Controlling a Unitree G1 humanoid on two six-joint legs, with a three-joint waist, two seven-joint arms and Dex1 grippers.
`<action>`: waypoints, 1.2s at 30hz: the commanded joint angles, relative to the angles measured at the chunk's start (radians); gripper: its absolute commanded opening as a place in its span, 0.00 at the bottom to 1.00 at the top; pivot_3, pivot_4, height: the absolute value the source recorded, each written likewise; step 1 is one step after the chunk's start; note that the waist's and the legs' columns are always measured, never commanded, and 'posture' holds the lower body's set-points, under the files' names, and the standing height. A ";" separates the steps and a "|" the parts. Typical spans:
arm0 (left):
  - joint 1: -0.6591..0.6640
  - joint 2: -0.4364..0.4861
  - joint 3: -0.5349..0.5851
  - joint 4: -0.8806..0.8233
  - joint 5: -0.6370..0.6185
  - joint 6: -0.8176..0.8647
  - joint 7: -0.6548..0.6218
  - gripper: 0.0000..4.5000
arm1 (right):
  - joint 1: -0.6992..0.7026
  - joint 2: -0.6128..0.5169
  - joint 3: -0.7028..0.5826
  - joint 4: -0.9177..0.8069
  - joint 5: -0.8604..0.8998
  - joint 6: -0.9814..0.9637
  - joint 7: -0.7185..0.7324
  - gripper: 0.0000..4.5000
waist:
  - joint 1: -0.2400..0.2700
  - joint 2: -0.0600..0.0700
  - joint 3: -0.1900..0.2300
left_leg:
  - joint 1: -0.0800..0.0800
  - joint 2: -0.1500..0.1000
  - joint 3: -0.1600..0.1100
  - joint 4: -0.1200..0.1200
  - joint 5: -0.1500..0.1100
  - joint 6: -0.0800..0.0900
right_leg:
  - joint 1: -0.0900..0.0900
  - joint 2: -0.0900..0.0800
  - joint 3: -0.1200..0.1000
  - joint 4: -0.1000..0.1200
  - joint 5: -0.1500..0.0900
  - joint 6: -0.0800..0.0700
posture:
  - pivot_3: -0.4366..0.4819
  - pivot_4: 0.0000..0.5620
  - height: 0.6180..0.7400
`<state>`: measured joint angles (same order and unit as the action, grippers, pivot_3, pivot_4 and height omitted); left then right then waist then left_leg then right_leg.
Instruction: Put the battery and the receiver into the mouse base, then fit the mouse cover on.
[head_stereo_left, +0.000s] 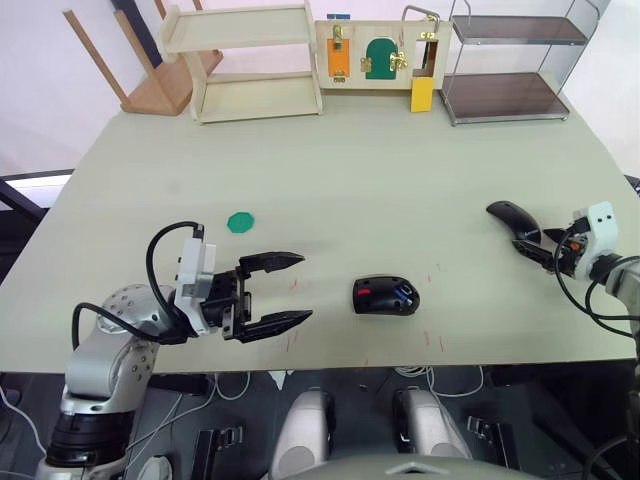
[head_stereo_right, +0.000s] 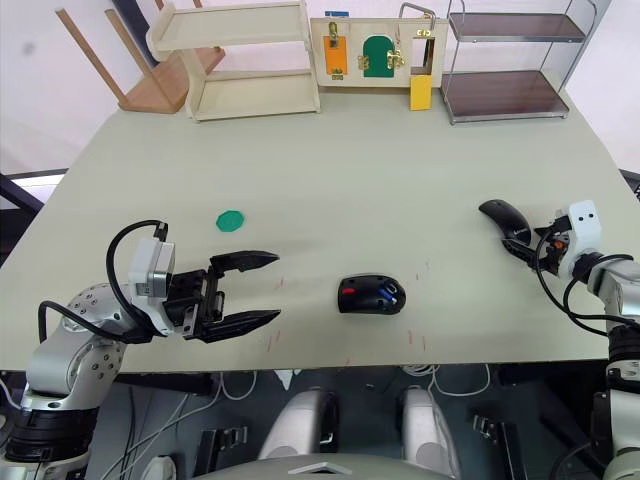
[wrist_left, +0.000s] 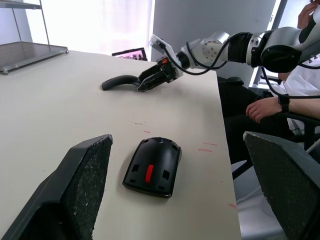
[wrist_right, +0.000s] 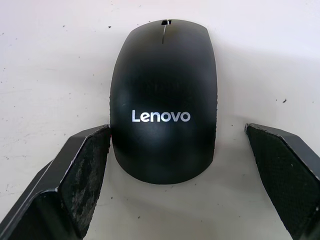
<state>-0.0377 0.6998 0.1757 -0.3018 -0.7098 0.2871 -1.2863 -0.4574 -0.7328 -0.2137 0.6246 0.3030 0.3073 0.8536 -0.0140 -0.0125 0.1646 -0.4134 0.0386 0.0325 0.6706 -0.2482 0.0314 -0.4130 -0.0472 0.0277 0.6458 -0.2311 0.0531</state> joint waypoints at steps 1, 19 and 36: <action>-0.006 -0.001 0.001 -0.012 -0.004 -0.017 -0.005 1.00 | -0.019 0.000 -0.029 -0.008 0.011 -0.018 -0.003 1.00 | 0.000 0.000 0.000 | 0.000 0.000 0.000 0.000 0.000 0.000 | 0.000 0.000 0.000 0.000 0.000 0.000 | 0.48 0.27 1.00; -0.007 -0.004 -0.003 -0.012 -0.004 -0.017 -0.006 1.00 | -0.005 0.004 -0.038 -0.066 0.027 -0.014 -0.021 1.00 | 0.000 0.000 0.000 | 0.000 0.000 0.000 0.000 0.000 0.000 | 0.000 0.000 0.000 0.000 0.000 0.000 | 0.48 0.27 1.00; -0.001 0.000 -0.004 -0.011 -0.006 -0.019 -0.011 1.00 | 0.024 0.005 -0.039 -0.127 0.037 0.034 -0.058 1.00 | 0.000 0.000 0.000 | 0.000 0.000 0.000 0.000 0.000 0.000 | 0.000 0.000 0.000 0.000 0.000 0.000 | 0.48 0.27 1.00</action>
<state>-0.0376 0.6951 0.1641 -0.3017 -0.7098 0.2802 -1.2914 -0.4350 -0.7206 -0.2150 0.5406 0.3224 0.3400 0.7990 -0.0138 -0.0124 0.1647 -0.4137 0.0386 0.0325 0.6703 -0.2482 0.0314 -0.4133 -0.0472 0.0277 0.6457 -0.2310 0.0533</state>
